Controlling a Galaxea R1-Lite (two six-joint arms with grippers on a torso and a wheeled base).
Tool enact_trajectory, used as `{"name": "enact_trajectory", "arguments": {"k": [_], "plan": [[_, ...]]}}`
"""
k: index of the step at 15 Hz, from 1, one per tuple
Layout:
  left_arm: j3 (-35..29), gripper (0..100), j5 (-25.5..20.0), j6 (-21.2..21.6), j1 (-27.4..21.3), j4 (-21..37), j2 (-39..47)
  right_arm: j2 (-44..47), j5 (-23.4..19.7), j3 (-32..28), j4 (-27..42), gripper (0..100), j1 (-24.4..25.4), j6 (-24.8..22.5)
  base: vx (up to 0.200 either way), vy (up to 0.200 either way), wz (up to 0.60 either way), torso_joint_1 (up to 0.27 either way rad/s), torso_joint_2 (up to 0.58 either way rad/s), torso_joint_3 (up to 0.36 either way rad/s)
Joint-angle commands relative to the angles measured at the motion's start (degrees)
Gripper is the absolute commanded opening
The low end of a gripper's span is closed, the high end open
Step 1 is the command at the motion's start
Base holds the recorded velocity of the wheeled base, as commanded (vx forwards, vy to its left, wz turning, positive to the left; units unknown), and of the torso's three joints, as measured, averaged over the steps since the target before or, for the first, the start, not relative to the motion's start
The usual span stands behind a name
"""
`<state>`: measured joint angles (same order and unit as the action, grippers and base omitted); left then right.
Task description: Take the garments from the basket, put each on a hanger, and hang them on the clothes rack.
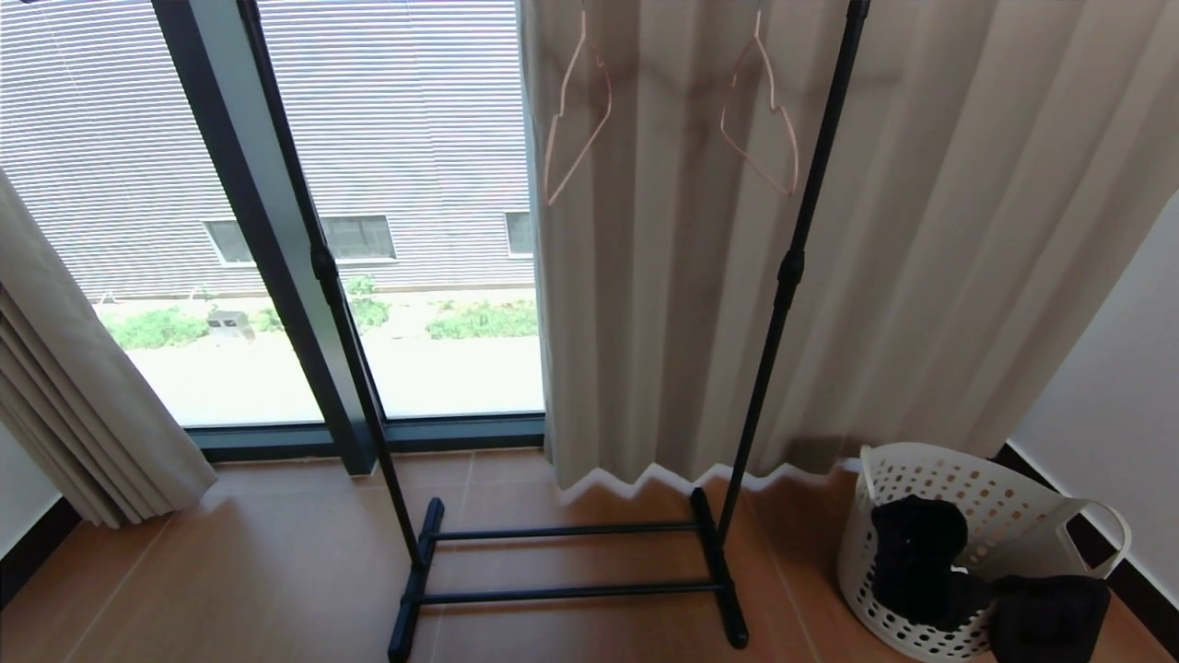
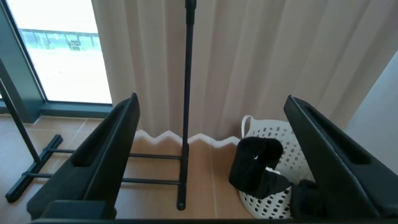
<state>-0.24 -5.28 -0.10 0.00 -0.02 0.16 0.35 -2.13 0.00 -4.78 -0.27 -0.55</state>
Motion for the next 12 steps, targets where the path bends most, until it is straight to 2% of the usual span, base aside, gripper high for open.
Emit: {"name": "enact_trajectory", "arguments": {"k": [1,4,9,12], "plan": [[-0.02,100,0.01,-0.08,0.0,0.02,0.02,0.09,0.02,0.0,0.03,100,0.0,0.02,0.0,0.0,0.0,-0.08,0.46,0.373],[0.07,100,0.01,0.01,0.0,0.02,0.02,0.0,0.02,0.0,0.03,100,0.0,0.11,0.0,0.0,0.0,-0.038,0.26,0.22],[-0.02,100,0.01,0.01,0.0,0.02,0.02,0.0,0.02,0.0,0.03,100,0.0,-0.07,0.0,0.0,0.0,-0.003,0.02,0.014],[0.07,100,0.01,0.01,0.0,0.02,0.02,0.0,-0.06,0.0,0.03,100,0.0,-0.07,0.0,0.0,-0.6,-0.001,0.0,0.004]]}}
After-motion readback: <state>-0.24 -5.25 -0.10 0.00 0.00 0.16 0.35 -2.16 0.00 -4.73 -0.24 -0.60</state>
